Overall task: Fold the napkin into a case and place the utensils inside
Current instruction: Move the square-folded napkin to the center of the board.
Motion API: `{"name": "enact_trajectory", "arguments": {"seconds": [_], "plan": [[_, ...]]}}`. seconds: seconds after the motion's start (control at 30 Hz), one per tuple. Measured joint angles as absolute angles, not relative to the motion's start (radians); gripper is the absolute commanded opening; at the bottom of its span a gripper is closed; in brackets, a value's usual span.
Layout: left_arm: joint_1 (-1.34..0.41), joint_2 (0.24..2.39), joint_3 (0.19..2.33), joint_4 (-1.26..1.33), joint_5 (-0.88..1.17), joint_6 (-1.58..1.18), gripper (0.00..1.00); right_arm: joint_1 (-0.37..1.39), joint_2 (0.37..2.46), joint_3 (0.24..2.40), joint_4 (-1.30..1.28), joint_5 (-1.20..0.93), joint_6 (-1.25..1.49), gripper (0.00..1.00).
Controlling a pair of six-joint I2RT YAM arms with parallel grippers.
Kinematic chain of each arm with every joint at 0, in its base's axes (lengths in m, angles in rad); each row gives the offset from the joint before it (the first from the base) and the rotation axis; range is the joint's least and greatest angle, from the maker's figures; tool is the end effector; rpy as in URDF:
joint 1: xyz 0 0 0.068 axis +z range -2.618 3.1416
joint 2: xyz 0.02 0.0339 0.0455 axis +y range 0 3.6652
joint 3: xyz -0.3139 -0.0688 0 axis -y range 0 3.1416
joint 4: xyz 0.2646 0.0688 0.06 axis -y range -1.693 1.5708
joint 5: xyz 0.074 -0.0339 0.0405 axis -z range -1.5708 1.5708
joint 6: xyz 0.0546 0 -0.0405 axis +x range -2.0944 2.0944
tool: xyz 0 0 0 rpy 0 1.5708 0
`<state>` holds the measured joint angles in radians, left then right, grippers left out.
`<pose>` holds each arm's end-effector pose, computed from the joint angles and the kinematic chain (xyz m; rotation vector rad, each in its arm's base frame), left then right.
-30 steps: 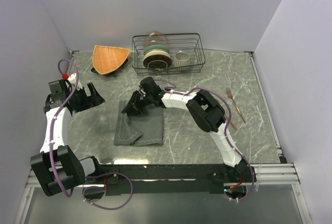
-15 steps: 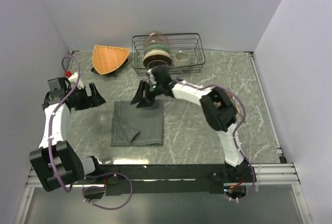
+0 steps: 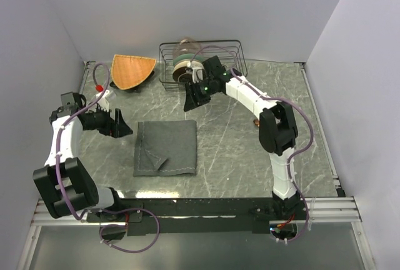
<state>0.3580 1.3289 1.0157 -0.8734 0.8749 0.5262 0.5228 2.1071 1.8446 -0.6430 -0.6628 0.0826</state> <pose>0.2543 0.0504 0.2928 0.4053 2.2949 -0.7879 0.4370 0.2906 0.2805 -0.8339 2.3693 1.0761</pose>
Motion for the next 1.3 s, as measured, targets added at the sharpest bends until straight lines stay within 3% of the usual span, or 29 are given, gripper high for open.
{"name": "enact_trajectory", "arguments": {"seconds": [0.43,0.83,1.0,1.3], "plan": [[0.281,1.320,1.000,-0.959,0.813,0.743,0.88,0.542,2.242,1.848,-0.684,-0.647,-0.076,0.60],[0.198,1.304,0.984,-0.965,0.766,0.778,0.88,0.556,2.311,1.917,-0.670,-0.639,-0.111,0.60],[0.190,1.289,0.981,-0.962,0.761,0.778,0.88,0.566,2.329,1.944,-0.675,-0.641,-0.131,0.54],[0.190,1.271,0.969,-0.948,0.753,0.778,0.88,0.570,2.330,1.945,-0.697,-0.630,-0.181,0.57]]}}
